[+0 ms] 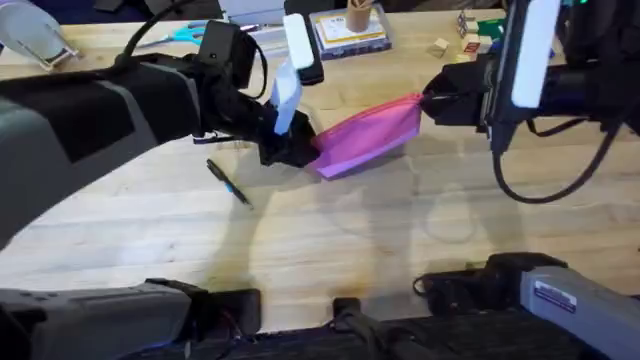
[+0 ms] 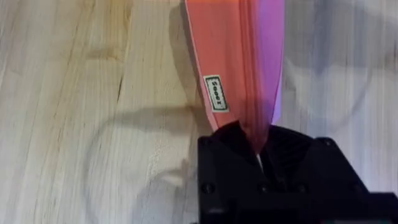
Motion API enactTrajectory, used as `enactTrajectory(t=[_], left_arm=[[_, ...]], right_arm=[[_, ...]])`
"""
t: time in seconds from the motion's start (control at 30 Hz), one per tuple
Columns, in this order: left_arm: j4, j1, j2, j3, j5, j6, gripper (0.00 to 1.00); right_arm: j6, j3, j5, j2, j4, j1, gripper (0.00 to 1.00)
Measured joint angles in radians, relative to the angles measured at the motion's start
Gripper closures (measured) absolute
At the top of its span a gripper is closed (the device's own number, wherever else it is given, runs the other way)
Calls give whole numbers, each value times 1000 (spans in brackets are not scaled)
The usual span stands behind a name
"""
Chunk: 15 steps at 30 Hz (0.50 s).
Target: Unzip the bag, pick up the pens from the table one at a time and place them inside, then zip the bag closed.
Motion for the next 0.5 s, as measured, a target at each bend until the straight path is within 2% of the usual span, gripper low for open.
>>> enactTrajectory(t=[0.5], left_arm=[[2, -4, 0, 1, 11, 0, 901]], right_arm=[[0, -1, -7, -83, -10, 3, 968]])
